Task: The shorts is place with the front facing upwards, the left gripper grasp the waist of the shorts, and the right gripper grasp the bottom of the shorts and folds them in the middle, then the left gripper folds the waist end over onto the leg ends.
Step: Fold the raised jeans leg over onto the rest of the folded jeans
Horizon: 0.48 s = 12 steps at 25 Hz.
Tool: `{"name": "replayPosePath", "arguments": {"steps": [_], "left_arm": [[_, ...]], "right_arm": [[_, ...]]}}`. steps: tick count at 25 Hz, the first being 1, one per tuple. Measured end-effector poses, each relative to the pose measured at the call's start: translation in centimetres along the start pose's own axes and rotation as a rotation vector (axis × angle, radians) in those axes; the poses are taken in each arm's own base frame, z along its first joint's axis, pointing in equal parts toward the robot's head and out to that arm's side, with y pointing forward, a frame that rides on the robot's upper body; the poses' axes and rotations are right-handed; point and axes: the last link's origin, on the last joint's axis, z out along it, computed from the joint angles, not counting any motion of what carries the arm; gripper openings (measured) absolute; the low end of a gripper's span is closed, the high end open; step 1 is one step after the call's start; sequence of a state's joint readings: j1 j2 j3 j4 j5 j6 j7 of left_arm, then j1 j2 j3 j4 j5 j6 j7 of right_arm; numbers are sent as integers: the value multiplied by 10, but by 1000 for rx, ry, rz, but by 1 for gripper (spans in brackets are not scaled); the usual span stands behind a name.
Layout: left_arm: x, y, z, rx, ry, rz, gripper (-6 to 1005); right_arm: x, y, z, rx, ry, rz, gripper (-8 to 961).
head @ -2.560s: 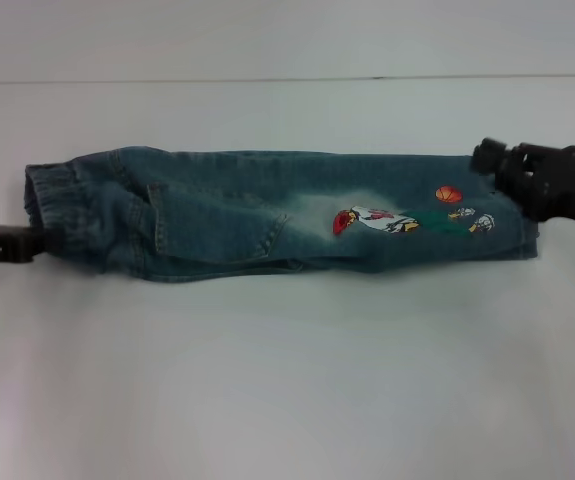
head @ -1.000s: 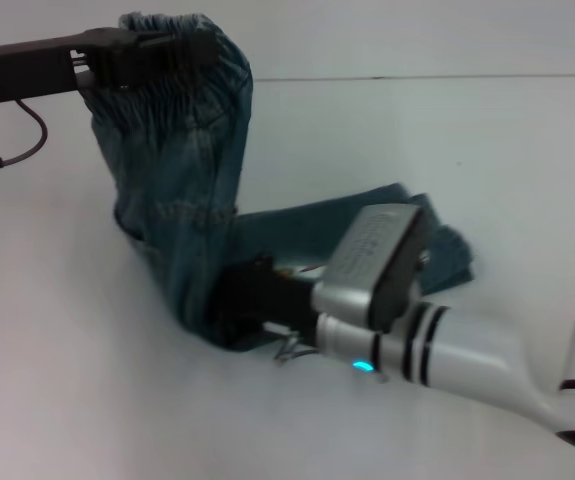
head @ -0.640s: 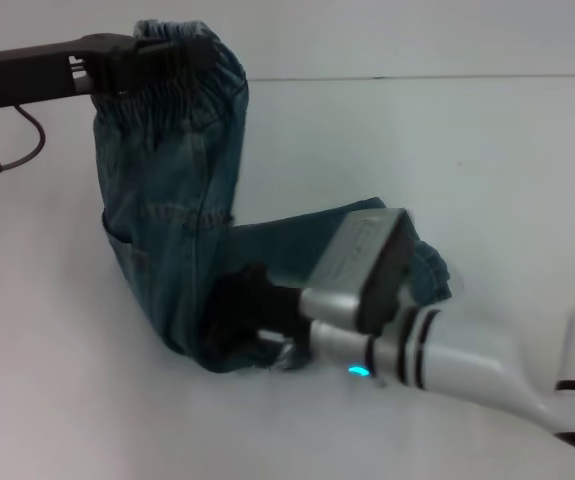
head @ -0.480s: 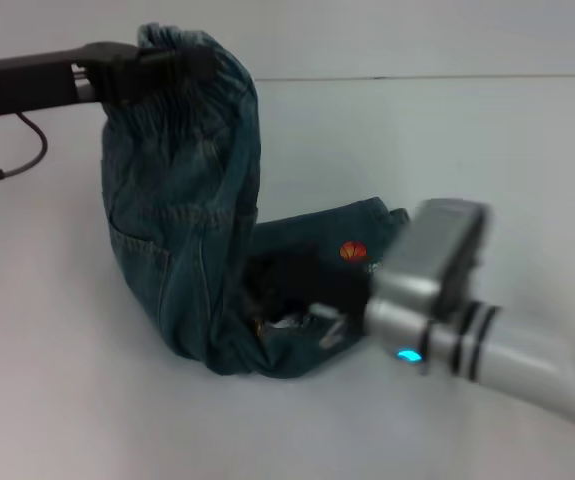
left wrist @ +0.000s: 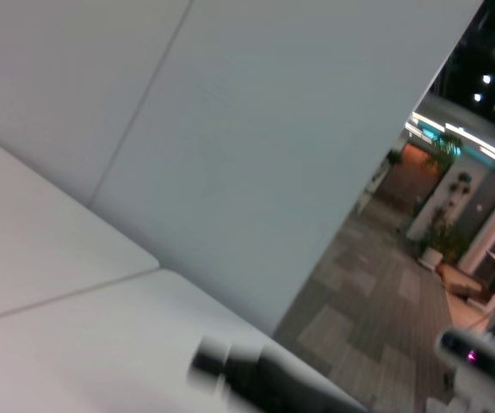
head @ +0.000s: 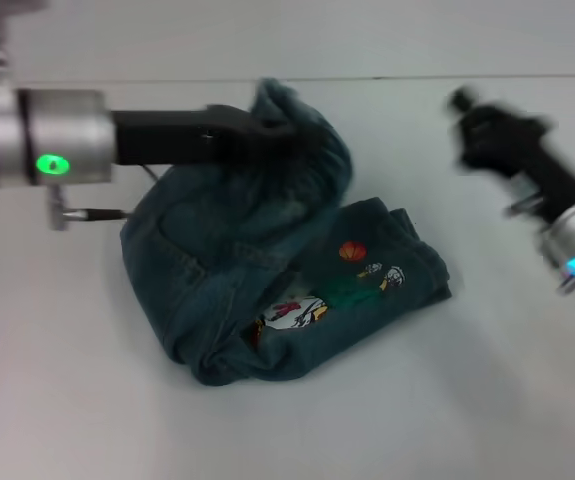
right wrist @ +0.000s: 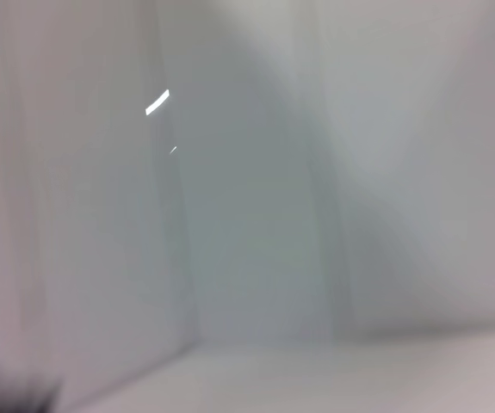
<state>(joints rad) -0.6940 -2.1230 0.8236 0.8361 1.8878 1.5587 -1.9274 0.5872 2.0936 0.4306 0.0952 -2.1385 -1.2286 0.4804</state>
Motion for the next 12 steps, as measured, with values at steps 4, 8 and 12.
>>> {"name": "replayPosePath", "arguments": {"steps": [4,8,12], "left_arm": [[-6,4,37,1,-42,14,41],[-19,5,73,2,-143,19,70],[-32,7,101,11,-231,14,109]], "right_arm": [[-18,-27,-13,126,-124,18,10],[-22,-35,-18,166,-147,22,10],[-17,-33,-18,169,-125,29,10]]}}
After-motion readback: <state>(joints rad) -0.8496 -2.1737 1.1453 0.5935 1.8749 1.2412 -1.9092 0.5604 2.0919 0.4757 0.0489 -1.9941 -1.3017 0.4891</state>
